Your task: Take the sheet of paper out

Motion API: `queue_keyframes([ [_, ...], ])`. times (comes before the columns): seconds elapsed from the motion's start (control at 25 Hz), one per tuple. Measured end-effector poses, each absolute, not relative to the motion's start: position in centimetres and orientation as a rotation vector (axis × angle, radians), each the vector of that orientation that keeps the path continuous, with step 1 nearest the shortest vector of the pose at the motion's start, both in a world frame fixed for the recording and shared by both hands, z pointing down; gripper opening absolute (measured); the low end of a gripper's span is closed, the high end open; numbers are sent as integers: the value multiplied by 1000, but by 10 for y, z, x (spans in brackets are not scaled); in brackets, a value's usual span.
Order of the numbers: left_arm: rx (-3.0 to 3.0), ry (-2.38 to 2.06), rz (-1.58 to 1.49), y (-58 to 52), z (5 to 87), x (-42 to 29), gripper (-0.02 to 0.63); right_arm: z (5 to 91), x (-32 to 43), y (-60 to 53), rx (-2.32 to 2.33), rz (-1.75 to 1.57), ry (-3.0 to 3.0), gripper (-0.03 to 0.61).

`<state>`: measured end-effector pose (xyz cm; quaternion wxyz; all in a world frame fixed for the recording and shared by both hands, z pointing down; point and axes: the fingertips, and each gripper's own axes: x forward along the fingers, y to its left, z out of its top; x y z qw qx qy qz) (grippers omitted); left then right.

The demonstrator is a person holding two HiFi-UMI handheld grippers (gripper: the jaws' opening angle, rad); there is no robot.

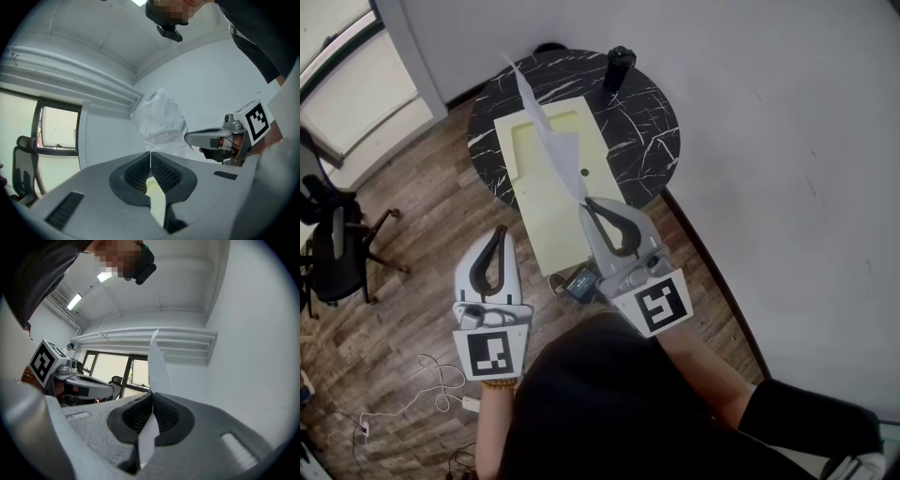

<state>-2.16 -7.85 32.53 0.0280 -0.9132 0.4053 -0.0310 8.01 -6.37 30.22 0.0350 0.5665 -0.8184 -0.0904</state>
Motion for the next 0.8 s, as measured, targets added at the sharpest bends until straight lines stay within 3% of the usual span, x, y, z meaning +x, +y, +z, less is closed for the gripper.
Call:
queue_keyframes([
  [0.8, -2836, 1243, -118, -86, 330, -17, 8, 308, 83, -72, 1737, -262, -2502, 3],
])
